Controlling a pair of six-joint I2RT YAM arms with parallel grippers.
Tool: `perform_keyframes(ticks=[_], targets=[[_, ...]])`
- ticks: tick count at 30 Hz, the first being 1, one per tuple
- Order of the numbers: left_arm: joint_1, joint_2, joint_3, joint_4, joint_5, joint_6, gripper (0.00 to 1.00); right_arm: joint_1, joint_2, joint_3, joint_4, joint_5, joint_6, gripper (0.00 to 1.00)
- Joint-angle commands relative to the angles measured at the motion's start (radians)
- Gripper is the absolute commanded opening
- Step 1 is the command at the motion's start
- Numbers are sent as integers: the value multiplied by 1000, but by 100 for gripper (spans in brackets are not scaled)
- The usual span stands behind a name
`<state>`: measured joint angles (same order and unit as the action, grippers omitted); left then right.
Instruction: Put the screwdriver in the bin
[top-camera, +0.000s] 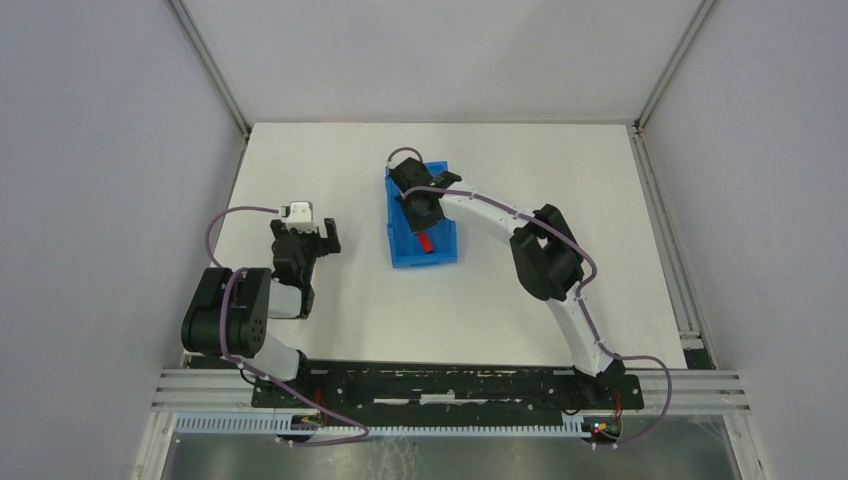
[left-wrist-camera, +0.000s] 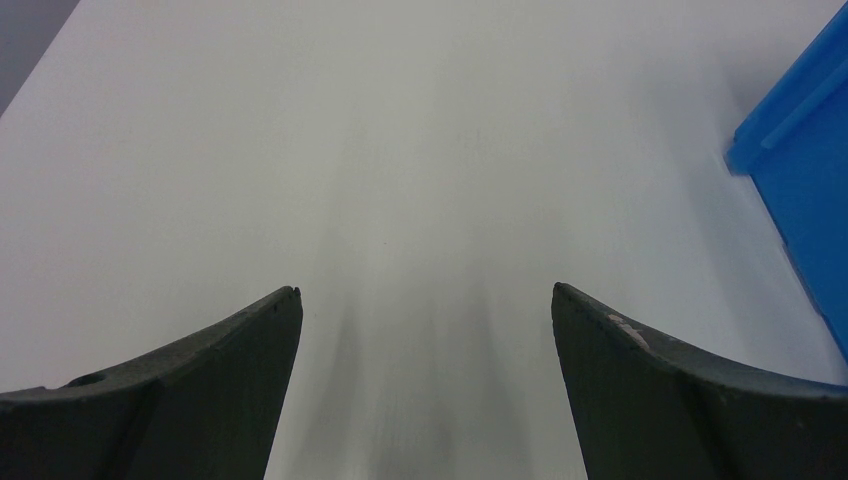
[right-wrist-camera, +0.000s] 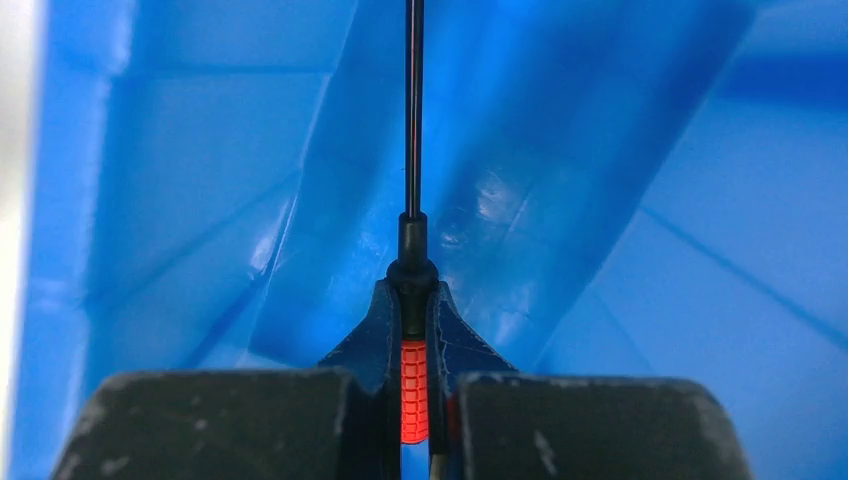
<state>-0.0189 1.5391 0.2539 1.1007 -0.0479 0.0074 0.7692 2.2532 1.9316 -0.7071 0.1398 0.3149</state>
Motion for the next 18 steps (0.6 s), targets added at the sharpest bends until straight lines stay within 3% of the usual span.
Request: perform_keyframes(ticks=[1,8,18], targets=[[-1,-10,4,39,-4,-32,100,17,27,-13,78,69,34,2],[-1,-11,4,39,-3,-32,100,18,53,-29,93,56,49,34],[-1,-11,4,39,-4,-32,100,35,-134,17,103,111,8,38]])
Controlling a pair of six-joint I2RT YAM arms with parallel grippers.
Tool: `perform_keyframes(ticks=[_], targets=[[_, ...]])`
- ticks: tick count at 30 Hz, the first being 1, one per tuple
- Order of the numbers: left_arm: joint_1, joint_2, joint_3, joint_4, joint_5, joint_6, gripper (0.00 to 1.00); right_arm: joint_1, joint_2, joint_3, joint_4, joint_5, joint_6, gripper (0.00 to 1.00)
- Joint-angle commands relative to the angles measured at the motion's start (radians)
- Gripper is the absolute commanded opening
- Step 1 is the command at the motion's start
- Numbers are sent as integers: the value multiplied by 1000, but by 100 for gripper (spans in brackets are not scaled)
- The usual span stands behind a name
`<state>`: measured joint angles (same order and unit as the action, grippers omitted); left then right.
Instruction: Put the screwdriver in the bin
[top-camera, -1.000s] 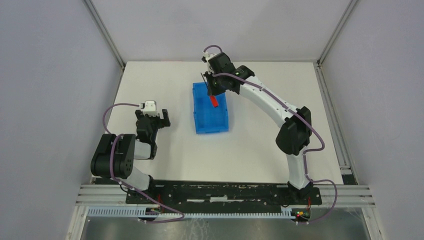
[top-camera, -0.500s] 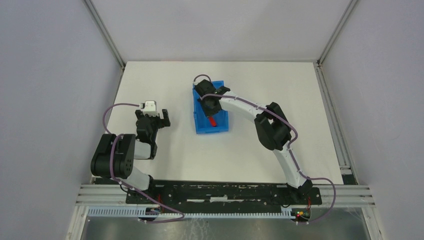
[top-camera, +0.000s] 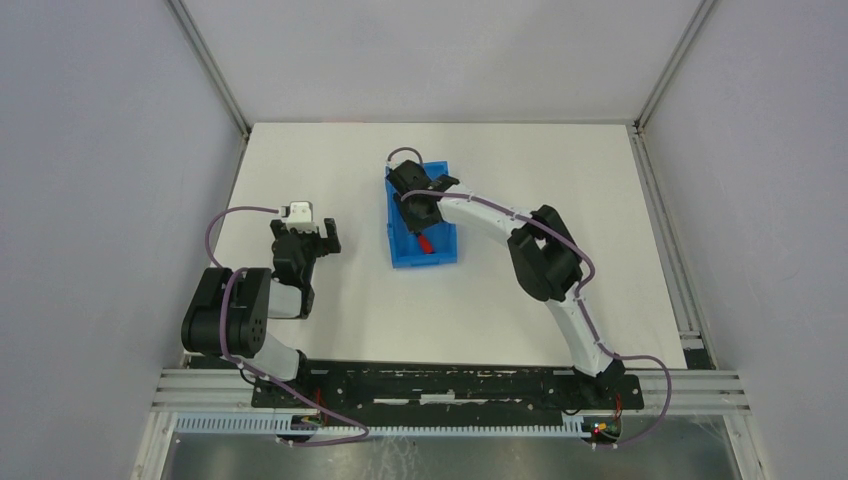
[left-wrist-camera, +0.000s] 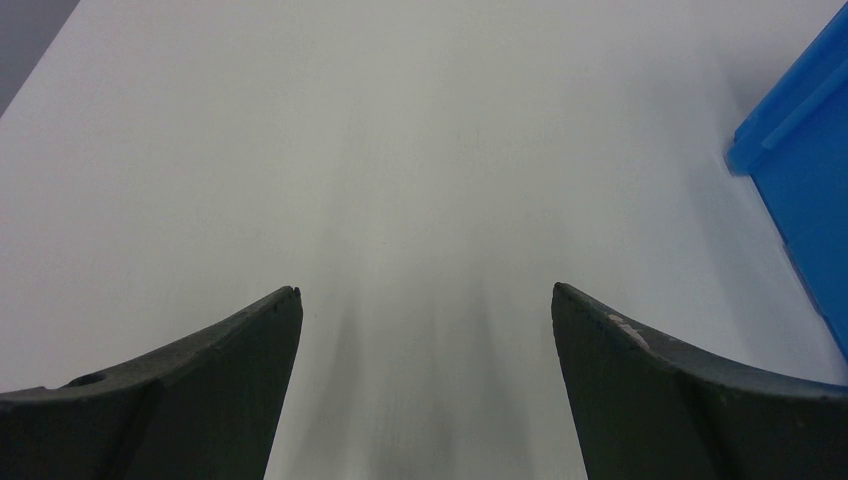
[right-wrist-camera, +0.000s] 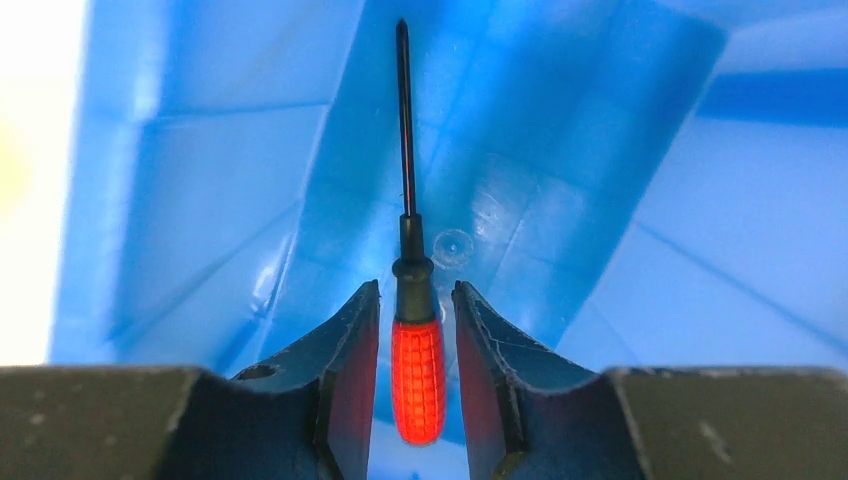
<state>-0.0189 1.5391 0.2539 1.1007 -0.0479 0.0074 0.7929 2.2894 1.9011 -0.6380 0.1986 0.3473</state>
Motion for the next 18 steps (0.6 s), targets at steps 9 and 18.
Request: perform_keyframes(ticks=[9,18], targets=[[-1,-11,4,39,-3,-31,100,-12,-585,-133,135,160,-211,97],[-1,-11,4,39,-4,-32,100,-206,-1034,-723,366,350,-308,98]])
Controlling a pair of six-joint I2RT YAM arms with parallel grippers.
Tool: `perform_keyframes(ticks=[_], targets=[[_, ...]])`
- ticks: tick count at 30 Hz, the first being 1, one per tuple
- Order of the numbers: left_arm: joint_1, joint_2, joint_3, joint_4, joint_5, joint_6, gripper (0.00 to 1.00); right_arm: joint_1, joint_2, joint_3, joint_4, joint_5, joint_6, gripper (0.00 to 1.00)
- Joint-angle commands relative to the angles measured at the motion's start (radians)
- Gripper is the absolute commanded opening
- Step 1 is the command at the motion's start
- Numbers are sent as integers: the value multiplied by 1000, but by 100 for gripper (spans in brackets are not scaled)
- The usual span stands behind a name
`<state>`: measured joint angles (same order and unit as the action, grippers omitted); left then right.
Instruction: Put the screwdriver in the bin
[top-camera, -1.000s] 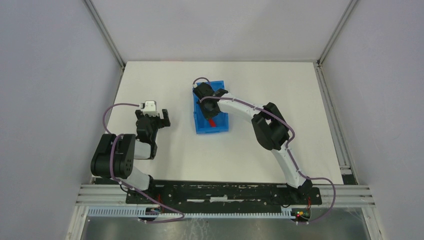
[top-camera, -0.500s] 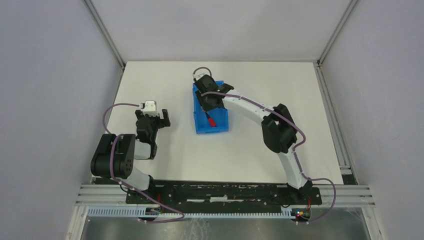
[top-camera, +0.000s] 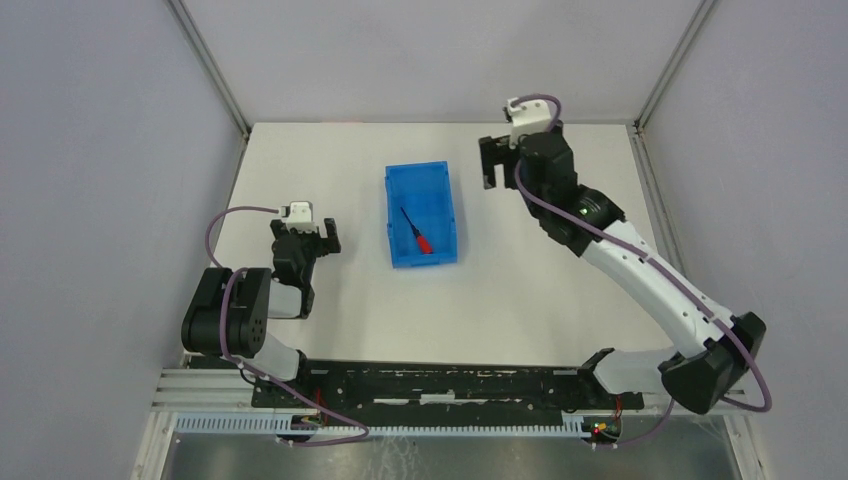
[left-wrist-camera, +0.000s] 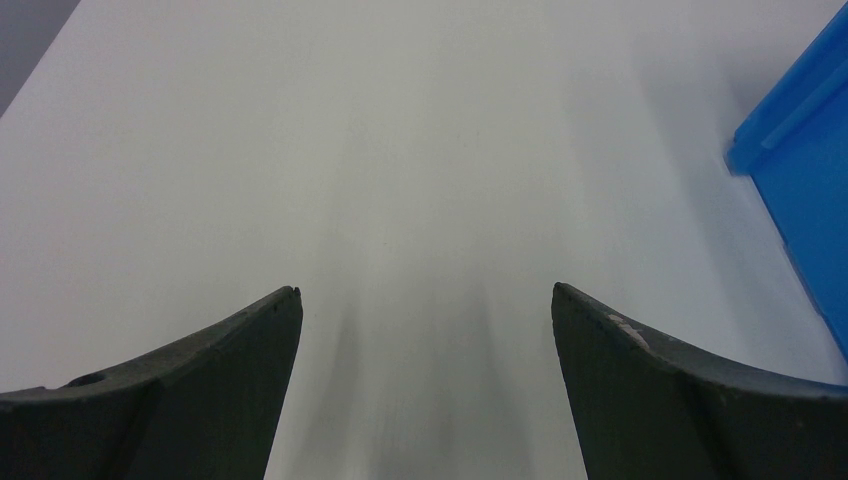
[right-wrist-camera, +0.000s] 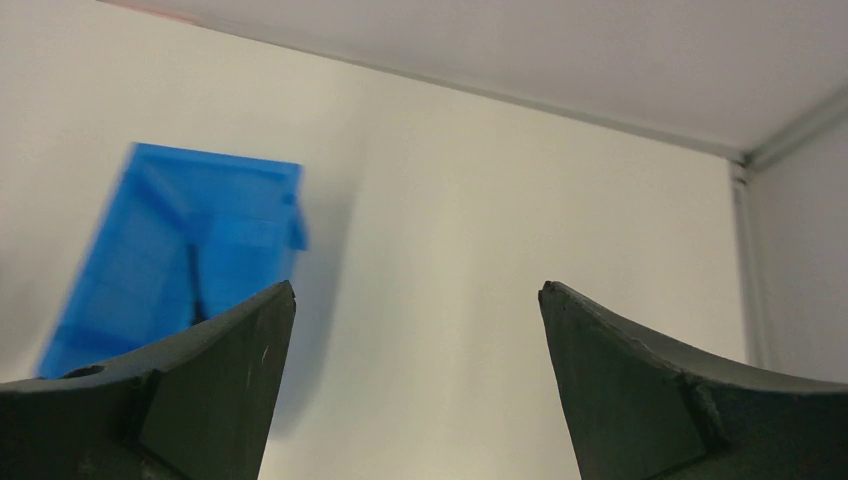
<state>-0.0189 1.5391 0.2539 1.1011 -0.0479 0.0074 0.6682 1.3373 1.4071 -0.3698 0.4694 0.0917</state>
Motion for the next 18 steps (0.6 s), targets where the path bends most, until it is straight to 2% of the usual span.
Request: perform_keyframes(ticks=[1,6,11,15,18], targets=[[-1,-11,4,39,-4,-31,100,-101,-133,-316,136,85,-53,98],[-2,-11,4,39,-4,-32,100,-126,-349,-709,347,148,-53,98],[-1,-11,4,39,-4,-32,100,-135,-428,-977,454,160,-15,98],[-2,-11,4,39,-5,-32,100,-136,-419,-1089,535,135,16,98],[-1,-11,4,39,-4,-32,100,-135,-375,-1080,535,127,28,98]])
